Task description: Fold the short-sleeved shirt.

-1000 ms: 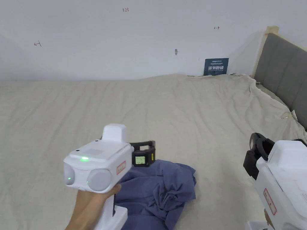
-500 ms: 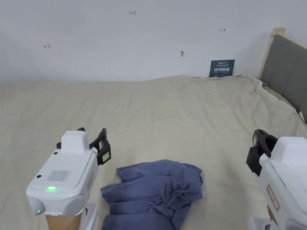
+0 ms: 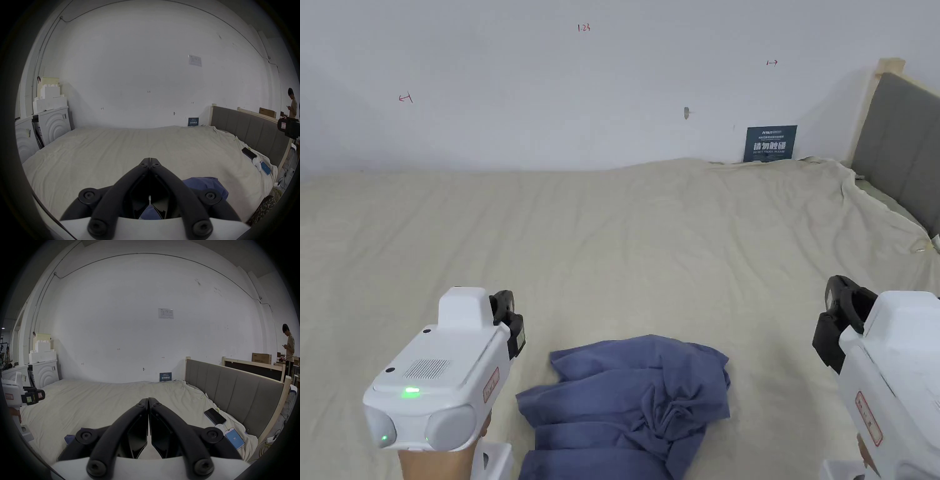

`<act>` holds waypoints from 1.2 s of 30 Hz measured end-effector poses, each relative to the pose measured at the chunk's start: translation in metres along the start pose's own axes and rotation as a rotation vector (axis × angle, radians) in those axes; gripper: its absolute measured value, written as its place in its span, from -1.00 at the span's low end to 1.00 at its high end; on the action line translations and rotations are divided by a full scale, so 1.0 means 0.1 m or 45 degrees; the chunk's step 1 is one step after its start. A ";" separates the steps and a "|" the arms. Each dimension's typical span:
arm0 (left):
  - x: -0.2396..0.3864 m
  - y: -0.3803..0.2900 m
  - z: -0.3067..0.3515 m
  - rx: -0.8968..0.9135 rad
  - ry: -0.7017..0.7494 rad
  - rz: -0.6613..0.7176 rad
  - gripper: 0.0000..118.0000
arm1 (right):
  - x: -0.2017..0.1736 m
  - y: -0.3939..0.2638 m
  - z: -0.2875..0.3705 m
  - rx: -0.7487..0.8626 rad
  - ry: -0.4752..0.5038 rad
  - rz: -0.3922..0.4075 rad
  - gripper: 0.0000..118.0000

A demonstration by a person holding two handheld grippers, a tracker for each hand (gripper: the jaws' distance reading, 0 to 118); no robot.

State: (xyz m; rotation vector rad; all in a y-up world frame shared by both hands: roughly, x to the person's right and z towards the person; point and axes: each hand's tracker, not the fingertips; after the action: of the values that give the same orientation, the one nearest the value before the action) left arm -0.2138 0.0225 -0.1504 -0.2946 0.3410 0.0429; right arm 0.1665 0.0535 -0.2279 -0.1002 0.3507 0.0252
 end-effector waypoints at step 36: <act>-0.28 -1.17 -1.59 -0.944 -0.048 0.295 -0.99 | 0.09 -0.67 -0.82 -0.325 0.030 0.006 -1.00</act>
State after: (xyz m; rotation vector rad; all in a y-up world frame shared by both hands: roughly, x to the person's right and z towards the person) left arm -0.2809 -0.1359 -0.2517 -0.9853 0.3103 0.4075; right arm 0.1499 -0.0217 -0.3016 -0.3525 0.3702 0.0739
